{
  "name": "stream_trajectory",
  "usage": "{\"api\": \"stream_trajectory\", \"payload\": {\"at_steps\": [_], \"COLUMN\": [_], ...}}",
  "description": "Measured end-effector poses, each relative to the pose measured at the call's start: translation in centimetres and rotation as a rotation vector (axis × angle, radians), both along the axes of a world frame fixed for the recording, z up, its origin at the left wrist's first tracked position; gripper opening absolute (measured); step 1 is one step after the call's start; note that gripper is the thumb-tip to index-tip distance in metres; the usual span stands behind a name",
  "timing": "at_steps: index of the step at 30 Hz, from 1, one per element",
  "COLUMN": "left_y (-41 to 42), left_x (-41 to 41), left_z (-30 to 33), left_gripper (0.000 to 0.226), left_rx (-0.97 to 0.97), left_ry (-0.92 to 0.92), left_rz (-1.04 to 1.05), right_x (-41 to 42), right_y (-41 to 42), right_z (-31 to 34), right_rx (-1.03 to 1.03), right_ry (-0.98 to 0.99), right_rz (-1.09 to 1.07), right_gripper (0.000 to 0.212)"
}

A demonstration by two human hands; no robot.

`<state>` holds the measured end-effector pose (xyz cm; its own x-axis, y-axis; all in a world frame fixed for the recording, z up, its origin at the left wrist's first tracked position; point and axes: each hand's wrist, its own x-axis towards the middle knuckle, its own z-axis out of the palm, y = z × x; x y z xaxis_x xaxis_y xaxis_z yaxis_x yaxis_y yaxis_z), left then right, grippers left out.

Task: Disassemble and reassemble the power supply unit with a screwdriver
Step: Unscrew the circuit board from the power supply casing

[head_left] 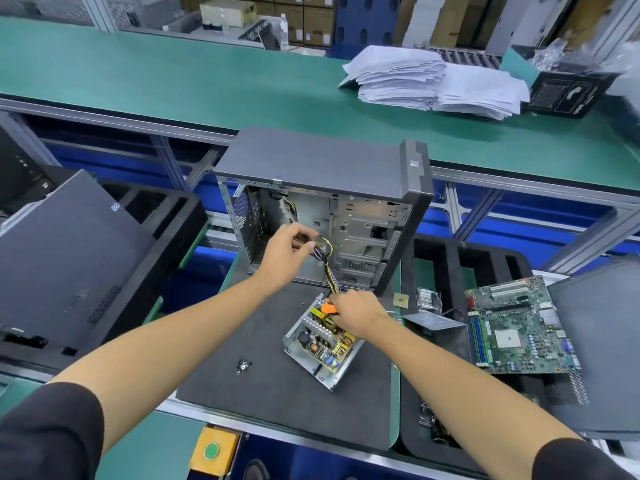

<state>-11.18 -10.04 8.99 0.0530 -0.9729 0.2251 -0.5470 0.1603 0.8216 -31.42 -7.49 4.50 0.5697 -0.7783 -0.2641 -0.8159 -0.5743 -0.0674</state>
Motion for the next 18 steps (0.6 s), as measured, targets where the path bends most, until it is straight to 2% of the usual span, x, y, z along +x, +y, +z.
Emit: {"api": "stream_trajectory", "payload": {"at_steps": [7, 18], "left_y": [0.5, 1.4], "left_x": [0.7, 1.9], "left_z": [-1.7, -3.4], "left_gripper": [0.013, 0.022], "left_rx": [0.024, 0.073], "left_ry": [0.0, 0.015], "left_rz": [-0.035, -0.092], "right_x": [0.8, 1.2], "right_y": [-0.5, -0.2], "right_z": [-0.9, -1.9], "right_rx": [0.059, 0.14], "right_ry": [0.063, 0.099], "right_rz": [0.034, 0.097], "right_gripper": [0.012, 0.014]}}
